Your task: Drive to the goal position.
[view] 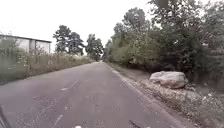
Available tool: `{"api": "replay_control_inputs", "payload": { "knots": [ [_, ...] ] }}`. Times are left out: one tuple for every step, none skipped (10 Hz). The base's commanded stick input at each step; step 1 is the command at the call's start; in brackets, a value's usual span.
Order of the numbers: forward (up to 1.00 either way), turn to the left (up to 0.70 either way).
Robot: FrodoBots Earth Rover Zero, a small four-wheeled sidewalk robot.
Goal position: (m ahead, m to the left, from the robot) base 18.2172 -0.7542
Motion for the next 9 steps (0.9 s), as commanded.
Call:
{"api": "replay_control_inputs", "payload": {
  "knots": [
    [0.07, 0.00],
    [0.07, 0.00],
    [0.07, 0.00],
    [0.07, 0.00],
    [0.07, 0.00],
    [0.07, 0.00],
    [0.07, 0.00],
    [0.07, 0.00],
    [0.07, 0.00]
  ]
}}
